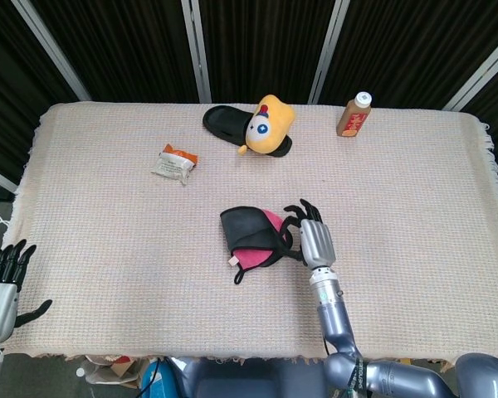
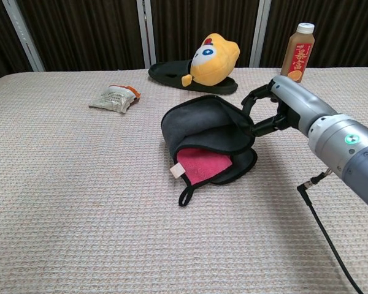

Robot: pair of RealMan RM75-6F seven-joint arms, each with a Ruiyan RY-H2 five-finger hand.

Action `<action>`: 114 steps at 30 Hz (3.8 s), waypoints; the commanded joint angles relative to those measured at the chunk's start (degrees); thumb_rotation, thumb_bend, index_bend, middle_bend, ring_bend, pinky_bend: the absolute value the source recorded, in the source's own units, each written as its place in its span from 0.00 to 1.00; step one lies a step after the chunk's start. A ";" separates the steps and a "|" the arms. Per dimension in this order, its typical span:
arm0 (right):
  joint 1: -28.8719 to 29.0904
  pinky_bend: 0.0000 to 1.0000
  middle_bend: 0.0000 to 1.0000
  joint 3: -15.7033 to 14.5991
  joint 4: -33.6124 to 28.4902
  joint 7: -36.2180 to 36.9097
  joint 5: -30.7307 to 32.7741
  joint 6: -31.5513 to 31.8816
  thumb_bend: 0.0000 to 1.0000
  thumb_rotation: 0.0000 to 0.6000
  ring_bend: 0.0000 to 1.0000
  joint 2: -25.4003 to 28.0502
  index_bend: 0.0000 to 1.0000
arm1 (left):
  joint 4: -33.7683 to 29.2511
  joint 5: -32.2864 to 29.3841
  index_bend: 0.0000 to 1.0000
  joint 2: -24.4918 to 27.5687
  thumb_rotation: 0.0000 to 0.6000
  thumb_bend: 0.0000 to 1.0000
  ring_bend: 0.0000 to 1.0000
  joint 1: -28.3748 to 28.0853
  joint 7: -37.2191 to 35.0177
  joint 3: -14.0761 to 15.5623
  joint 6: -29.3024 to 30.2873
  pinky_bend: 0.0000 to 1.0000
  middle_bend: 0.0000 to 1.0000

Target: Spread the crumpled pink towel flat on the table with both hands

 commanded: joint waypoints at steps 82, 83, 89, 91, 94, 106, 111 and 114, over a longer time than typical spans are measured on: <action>18.51 0.10 0.31 13.47 -14.45 -20.36 12.33 5.69 0.64 1.00 0.10 16.12 0.71 | -9.02 -49.29 0.27 -5.36 1.00 0.13 0.00 -46.73 11.13 -27.19 -50.11 0.00 0.00; 18.46 0.10 0.31 13.33 -14.61 -20.34 12.38 5.72 0.64 1.00 0.10 16.25 0.71 | -8.78 -50.25 0.27 -5.40 1.00 0.13 0.00 -47.51 11.88 -26.99 -49.85 0.00 0.00; 18.33 0.10 0.31 12.78 -15.97 -20.31 12.31 6.29 0.64 1.00 0.09 17.12 0.71 | -6.41 -56.06 0.20 -5.40 1.00 0.13 0.00 -53.26 15.46 -25.62 -51.81 0.00 0.00; 18.39 0.10 0.31 12.68 -16.32 -20.38 12.34 6.44 0.64 1.00 0.09 17.29 0.71 | -5.77 -56.83 0.20 -5.45 1.00 0.13 0.00 -54.74 16.10 -25.11 -52.71 0.00 0.00; 18.47 0.10 0.31 12.37 -16.86 -20.50 12.31 6.69 0.64 1.00 0.10 17.53 0.71 | -4.83 -57.60 0.19 -5.72 1.00 0.13 0.00 -56.96 16.99 -24.09 -53.83 0.00 0.00; 18.66 0.10 0.31 12.16 -19.19 -20.72 12.91 7.41 0.64 1.00 0.09 18.99 0.71 | -1.30 -62.77 0.19 -6.88 1.00 0.14 0.00 -64.44 17.14 -20.51 -59.12 0.00 0.00; 18.72 0.10 0.31 12.13 -19.84 -20.46 13.36 7.39 0.64 1.00 0.09 19.53 0.71 | -0.64 -64.60 0.21 -7.05 1.00 0.14 0.00 -66.78 17.24 -19.11 -59.01 0.00 0.00; 18.67 0.10 0.31 12.00 -20.17 -20.32 13.64 7.57 0.64 1.00 0.10 19.87 0.71 | -0.64 -65.76 0.23 -7.09 1.00 0.14 0.00 -67.98 16.70 -18.32 -59.59 0.00 0.00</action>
